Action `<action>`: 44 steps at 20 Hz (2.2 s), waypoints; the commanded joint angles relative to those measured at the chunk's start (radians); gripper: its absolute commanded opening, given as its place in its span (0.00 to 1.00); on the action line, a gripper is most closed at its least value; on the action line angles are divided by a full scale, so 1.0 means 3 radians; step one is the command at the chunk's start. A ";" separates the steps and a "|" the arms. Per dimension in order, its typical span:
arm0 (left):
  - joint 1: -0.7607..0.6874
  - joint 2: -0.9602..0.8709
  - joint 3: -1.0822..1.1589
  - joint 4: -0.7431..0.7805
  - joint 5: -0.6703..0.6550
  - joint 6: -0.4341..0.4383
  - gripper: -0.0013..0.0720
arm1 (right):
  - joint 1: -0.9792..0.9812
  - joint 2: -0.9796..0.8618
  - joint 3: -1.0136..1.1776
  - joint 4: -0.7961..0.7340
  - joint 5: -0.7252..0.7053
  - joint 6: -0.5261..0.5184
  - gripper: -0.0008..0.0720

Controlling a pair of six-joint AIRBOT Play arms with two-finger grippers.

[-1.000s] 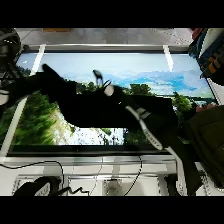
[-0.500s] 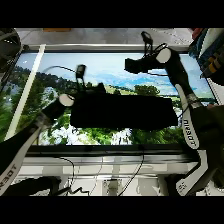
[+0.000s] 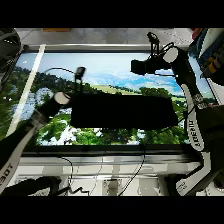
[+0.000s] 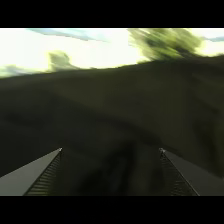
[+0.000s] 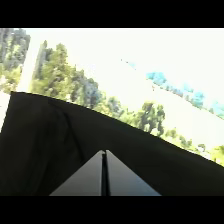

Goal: Fold the clothes and pants, and hang the long-sleeved shirts on hangers.

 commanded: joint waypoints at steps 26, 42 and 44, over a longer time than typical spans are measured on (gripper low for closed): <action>0.1298 -0.1113 0.0189 -0.0114 -0.1338 0.0629 0.03 | 0.0003 0.0005 -0.0010 -0.0041 0.0017 -0.0038 0.03; 0.1222 -0.0047 0.1492 0.0922 -0.2900 -0.0399 0.03 | 0.0004 -0.0014 -0.0290 -0.0345 0.0403 -0.0043 0.03; 0.1222 -0.0050 0.1494 0.0964 -0.2922 -0.0401 0.03 | 0.0004 -0.0014 -0.0483 -0.0327 0.0423 -0.0043 0.03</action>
